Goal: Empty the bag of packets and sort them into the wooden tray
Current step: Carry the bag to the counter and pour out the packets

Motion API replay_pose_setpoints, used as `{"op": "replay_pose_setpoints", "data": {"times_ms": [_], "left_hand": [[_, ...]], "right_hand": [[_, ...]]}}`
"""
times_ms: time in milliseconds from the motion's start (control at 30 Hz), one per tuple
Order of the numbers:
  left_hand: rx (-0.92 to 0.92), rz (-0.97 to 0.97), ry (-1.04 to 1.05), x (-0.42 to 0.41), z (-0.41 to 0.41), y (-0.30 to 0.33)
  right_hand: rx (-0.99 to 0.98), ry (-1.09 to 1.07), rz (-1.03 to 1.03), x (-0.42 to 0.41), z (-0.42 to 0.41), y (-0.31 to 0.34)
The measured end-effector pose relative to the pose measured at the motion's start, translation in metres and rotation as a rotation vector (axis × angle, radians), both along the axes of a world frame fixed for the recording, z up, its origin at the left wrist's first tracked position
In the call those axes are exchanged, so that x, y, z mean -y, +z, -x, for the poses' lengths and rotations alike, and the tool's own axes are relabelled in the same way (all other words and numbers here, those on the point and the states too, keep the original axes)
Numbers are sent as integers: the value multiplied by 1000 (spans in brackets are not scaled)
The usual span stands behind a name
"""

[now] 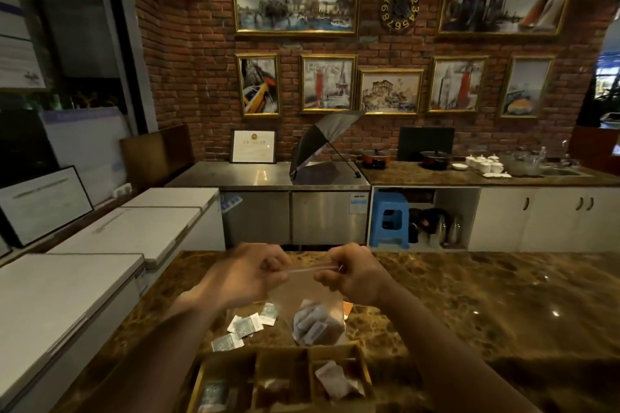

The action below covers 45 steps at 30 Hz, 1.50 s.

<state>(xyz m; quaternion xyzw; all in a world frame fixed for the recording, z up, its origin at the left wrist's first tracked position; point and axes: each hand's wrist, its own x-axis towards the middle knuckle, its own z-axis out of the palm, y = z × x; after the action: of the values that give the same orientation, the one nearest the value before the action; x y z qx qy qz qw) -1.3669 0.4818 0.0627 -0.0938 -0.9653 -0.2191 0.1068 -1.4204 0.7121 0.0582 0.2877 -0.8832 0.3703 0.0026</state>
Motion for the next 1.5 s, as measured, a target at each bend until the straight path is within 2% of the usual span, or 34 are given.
{"op": "replay_pose_setpoints", "data": {"times_ms": [267, 400, 500, 567, 733, 867, 1300, 1500], "left_hand": [[6, -3, -17, -7, 34, -3], [-21, -35, 24, -9, 43, -4], [53, -111, 62, -11, 49, -5], [148, -216, 116, -12, 53, -9], [372, -616, 276, -10, 58, -17], [457, -803, 314, -8, 61, -16], [339, -916, 360, -16, 58, -14], [288, -900, 359, -17, 58, -9]], "right_hand": [[95, -28, 45, 8, 24, -5], [98, -196, 164, 15, 35, -13], [56, -296, 273, 23, 41, -19], [67, -363, 313, 26, 44, -19], [429, -273, 329, 38, 39, -13], [561, -246, 463, 51, 30, -11], [805, -319, 556, 69, 22, 7], [790, -332, 547, 72, 25, 13]]}}
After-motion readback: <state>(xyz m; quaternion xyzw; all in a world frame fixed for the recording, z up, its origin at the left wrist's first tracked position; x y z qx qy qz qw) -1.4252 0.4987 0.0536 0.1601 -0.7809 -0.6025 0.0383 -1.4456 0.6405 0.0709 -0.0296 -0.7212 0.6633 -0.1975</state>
